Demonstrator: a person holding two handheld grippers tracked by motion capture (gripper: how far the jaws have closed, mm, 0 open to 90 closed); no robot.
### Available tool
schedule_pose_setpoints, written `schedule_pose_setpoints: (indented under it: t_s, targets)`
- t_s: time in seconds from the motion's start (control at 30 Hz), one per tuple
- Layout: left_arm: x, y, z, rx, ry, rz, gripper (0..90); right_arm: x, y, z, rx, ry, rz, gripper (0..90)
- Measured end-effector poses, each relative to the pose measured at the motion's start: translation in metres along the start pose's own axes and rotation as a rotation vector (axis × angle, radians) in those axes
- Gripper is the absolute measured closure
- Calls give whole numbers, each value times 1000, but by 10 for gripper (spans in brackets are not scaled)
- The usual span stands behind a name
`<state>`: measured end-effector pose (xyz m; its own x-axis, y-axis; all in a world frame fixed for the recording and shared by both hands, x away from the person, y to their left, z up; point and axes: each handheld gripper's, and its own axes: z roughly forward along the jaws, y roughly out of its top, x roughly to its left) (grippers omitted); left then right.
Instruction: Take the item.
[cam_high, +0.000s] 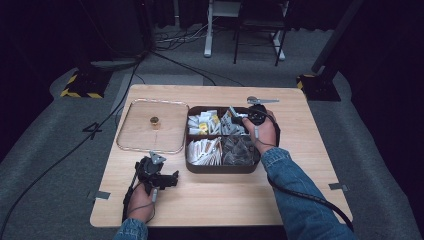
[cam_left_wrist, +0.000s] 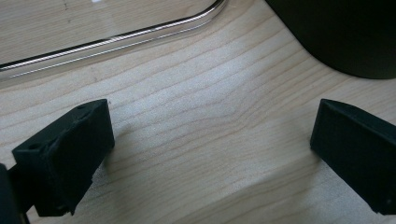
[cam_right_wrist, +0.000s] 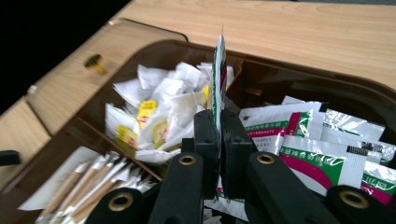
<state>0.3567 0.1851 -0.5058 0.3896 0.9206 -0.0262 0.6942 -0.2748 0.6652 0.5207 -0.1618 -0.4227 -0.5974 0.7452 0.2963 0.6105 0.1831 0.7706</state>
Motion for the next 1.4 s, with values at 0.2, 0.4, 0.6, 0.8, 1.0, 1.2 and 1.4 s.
schedule_pose_setpoints:
  t_s: [0.2, 0.4, 0.6, 0.8, 1.0, 1.2, 1.4]
  targets:
    - [0, 0, 0, 0, 0, 0, 0, -3, 5, -18, -57, 33, 7, 878]
    - [0, 0, 0, 0, 0, 0, 0, -3, 11, -36, -93, 60, 6, 878]
    - [0, 0, 0, 0, 0, 0, 0, -2, 15, -55, -107, 85, 5, 878]
    - [0, 0, 0, 0, 0, 0, 0, -3, 18, -79, -139, 96, -3, 878]
    - [0, 0, 0, 0, 0, 1, 0, -7, 17, -99, -157, 106, 5, 878]
    - [0, 0, 0, 0, 0, 0, 0, -13, 12, -116, -170, 103, 9, 879]
    - [0, 0, 0, 0, 0, 0, 0, -23, 3, -137, -184, 89, 25, 879]
